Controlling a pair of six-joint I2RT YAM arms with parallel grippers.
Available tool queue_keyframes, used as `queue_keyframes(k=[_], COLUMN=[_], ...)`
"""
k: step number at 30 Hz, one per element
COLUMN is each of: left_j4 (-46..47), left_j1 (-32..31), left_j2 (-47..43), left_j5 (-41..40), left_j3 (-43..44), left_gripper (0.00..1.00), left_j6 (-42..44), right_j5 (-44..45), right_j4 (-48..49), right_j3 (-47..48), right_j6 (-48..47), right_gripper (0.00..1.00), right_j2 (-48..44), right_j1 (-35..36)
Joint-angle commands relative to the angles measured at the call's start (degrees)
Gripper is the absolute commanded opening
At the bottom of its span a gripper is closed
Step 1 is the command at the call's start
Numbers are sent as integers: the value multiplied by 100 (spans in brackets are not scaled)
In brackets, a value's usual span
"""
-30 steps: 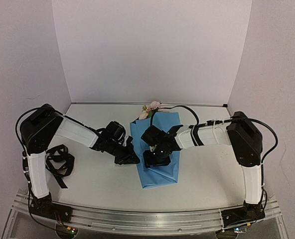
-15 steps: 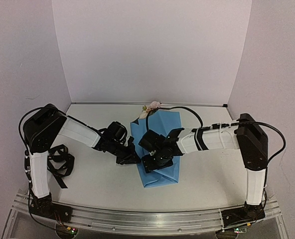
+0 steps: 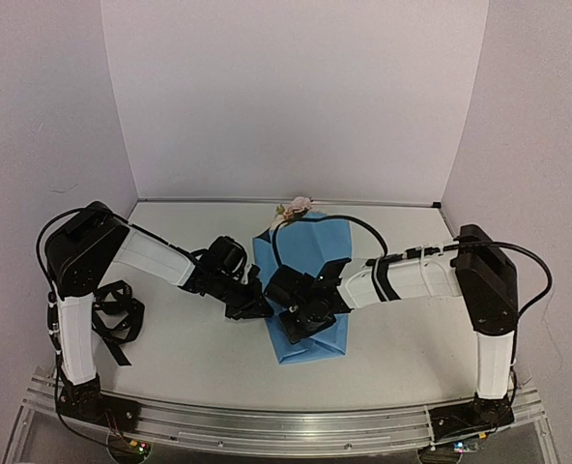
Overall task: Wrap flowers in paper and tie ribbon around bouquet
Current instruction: Adjust the folded wrapping paper at the center of the board.
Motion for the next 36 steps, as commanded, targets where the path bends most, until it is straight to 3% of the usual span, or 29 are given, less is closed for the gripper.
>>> queue_keyframes(k=[1, 7, 14, 20, 29, 36], left_j4=[-99, -83, -29, -59, -384, -381], left_j1=[-25, -27, -38, -49, 66, 202], left_j2=[-13, -46, -265, -944, -1716, -1753], left_j5=[-77, -73, 38, -21, -815, -950], left_j3=[115, 82, 118, -108, -589, -692], left_gripper=[7, 6, 10, 16, 20, 22], left_j6=[60, 41, 101, 86, -25, -41], right_j5=[587, 670, 424, 182, -280, -391], right_j4=[-172, -166, -37, 120, 204, 221], right_j3=[312, 474, 352, 165, 77, -180], right_j6=[-245, -369, -286, -137, 21, 226], right_gripper=[52, 44, 27, 27, 34, 46], right_j2=[188, 291, 129, -197, -771, -1220], right_j1=[67, 121, 120, 101, -65, -390])
